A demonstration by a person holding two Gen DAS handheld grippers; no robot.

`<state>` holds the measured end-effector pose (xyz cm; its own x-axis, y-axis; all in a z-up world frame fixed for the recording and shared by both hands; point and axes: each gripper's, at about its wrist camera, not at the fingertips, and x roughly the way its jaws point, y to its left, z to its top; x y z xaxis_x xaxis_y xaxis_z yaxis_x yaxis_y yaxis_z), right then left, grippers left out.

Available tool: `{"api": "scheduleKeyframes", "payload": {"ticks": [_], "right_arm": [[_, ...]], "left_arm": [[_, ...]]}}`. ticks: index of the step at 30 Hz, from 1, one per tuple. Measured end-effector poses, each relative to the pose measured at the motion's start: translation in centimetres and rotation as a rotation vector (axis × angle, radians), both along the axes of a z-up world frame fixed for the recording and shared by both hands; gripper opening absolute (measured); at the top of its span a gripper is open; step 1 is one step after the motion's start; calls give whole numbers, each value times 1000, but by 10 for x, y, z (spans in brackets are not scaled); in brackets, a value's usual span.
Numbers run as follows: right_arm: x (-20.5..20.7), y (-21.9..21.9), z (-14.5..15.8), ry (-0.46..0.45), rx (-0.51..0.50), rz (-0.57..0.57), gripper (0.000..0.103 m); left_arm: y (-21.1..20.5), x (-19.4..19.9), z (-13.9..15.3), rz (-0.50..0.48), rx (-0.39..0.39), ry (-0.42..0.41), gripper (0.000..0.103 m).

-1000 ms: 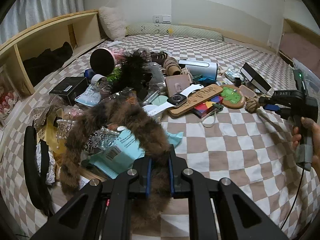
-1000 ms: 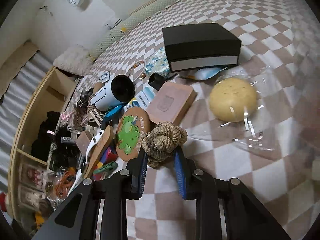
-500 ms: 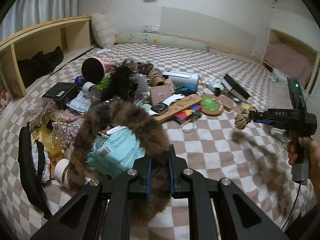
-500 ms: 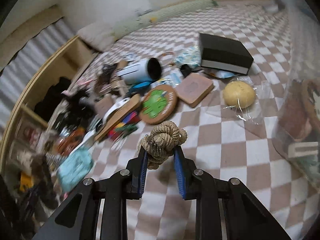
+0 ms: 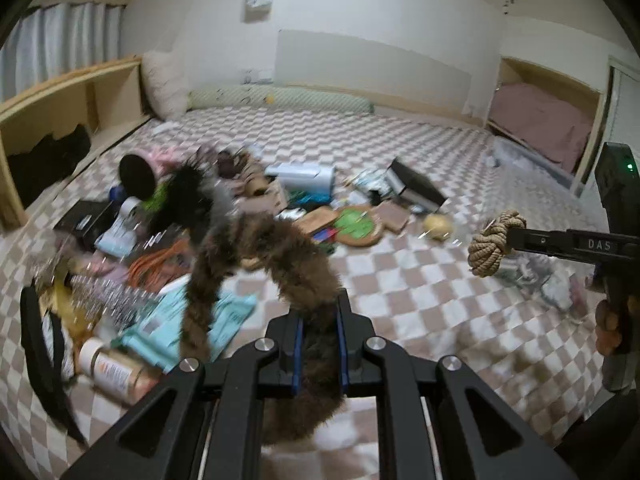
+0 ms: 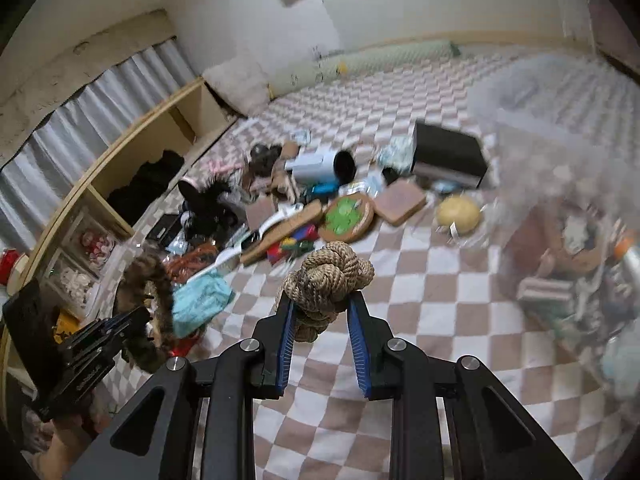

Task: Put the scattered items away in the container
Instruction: 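Carry the furry ring and rope knot up over the clear box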

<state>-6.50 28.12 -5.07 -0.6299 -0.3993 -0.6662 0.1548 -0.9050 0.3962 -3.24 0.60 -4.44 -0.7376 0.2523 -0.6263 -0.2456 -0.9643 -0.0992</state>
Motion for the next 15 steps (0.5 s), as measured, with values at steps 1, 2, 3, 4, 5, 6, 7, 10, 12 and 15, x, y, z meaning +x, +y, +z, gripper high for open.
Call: {"api": "scheduleKeyframes", "payload": {"ticks": [1, 2, 3, 4, 5, 6, 7, 10, 12, 15], "right_arm": [[2, 3, 7, 13, 0, -6, 27], [4, 6, 13, 25, 3, -11, 27], [6, 9, 19, 37, 6, -17, 27], [7, 11, 25, 49, 11, -23, 27], [9, 13, 30, 62, 17, -28, 27], [11, 16, 36, 77, 22, -35, 27], [13, 19, 42, 93, 27, -42, 27], [16, 28, 57, 130, 35, -64, 27], [19, 36, 69, 151, 33, -80, 27], [24, 50, 89, 193, 39, -114, 27]], "left_arm": [[8, -1, 7, -12, 4, 13, 13], [14, -2, 13, -23, 7, 26, 13], [19, -3, 19, -34, 10, 39, 13], [27, -4, 27, -46, 15, 54, 13], [32, -4, 33, -54, 19, 70, 13], [38, -5, 40, -63, 23, 85, 13], [43, -5, 46, -73, 27, 99, 13], [59, -8, 63, -102, 33, 132, 13], [71, -11, 75, -124, 33, 154, 13], [87, -14, 94, -155, 39, 185, 13]]}}
